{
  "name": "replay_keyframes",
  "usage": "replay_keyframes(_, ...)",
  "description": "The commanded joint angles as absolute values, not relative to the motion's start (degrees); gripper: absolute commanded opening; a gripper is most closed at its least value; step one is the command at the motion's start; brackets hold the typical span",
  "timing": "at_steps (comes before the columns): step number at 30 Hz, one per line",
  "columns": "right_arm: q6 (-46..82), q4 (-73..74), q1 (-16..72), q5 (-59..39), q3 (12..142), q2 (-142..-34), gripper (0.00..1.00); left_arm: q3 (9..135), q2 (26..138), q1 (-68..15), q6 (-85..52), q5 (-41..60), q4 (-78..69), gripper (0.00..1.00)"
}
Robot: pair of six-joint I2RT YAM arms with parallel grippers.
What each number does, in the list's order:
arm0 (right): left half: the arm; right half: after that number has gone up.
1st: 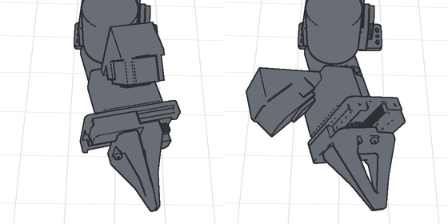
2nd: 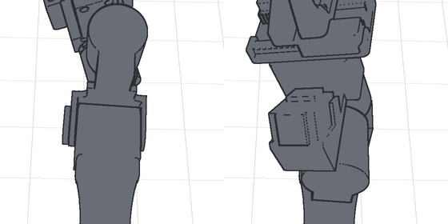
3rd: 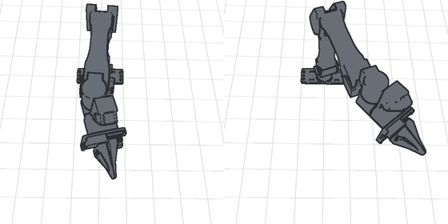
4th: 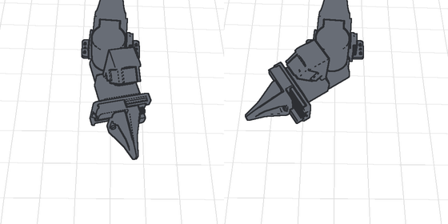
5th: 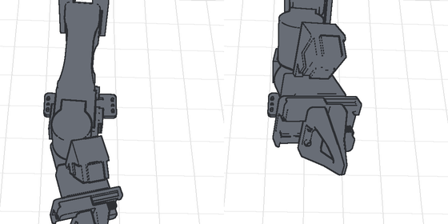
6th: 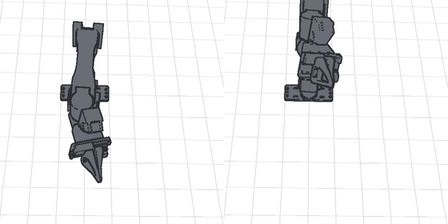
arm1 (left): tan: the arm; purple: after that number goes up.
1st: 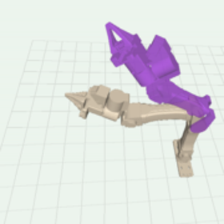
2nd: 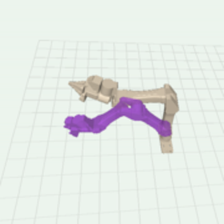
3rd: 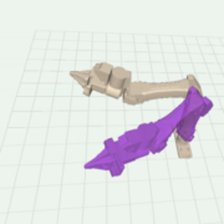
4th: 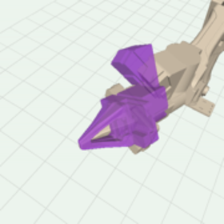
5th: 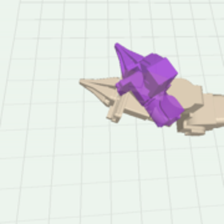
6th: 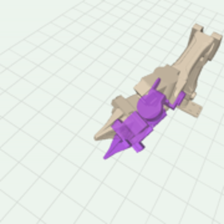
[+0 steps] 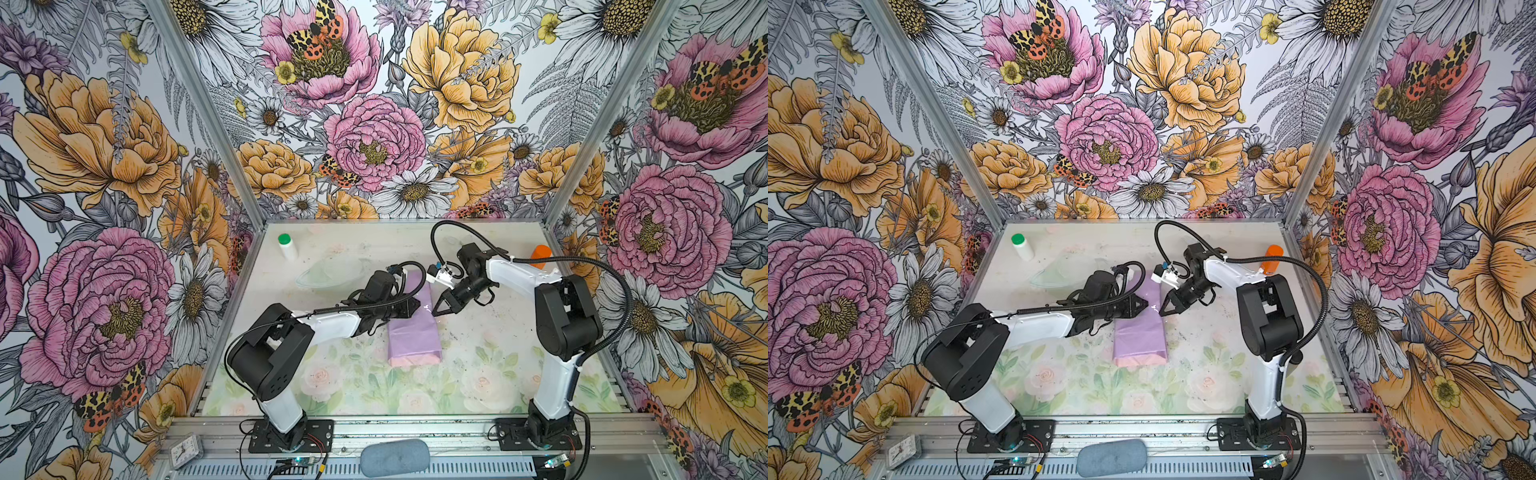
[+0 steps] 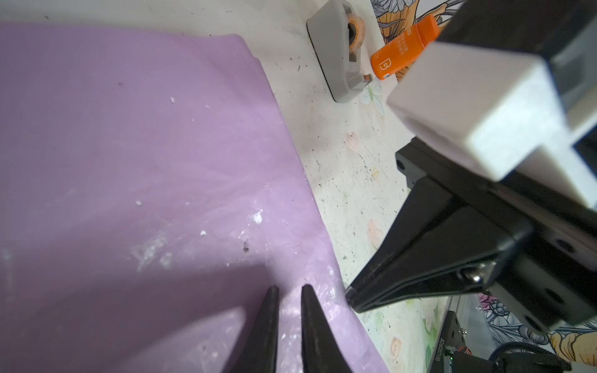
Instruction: Wrap the gift box in paper
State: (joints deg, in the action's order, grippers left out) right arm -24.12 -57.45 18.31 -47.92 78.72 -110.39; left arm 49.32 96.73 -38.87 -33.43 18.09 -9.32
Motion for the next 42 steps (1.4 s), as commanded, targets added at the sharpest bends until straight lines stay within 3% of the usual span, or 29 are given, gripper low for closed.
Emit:
replay_keyframes(1,-25.31,-57.48,18.52,-48.95,80.25,-111.53,0.0,49.49,96.96,-39.49,-31.92,18.2,-5.27,0.17)
replay_keyframes(30,-25.23,-57.48,18.55,-48.59,80.6,-112.59,0.0,49.05,91.45,-40.66,-29.13,19.44,-10.54,0.14)
replay_keyframes(42,-25.12,-57.48,18.55,-47.99,80.6,-112.4,0.0,53.32,96.04,-42.21,-27.38,22.78,-11.01,0.12)
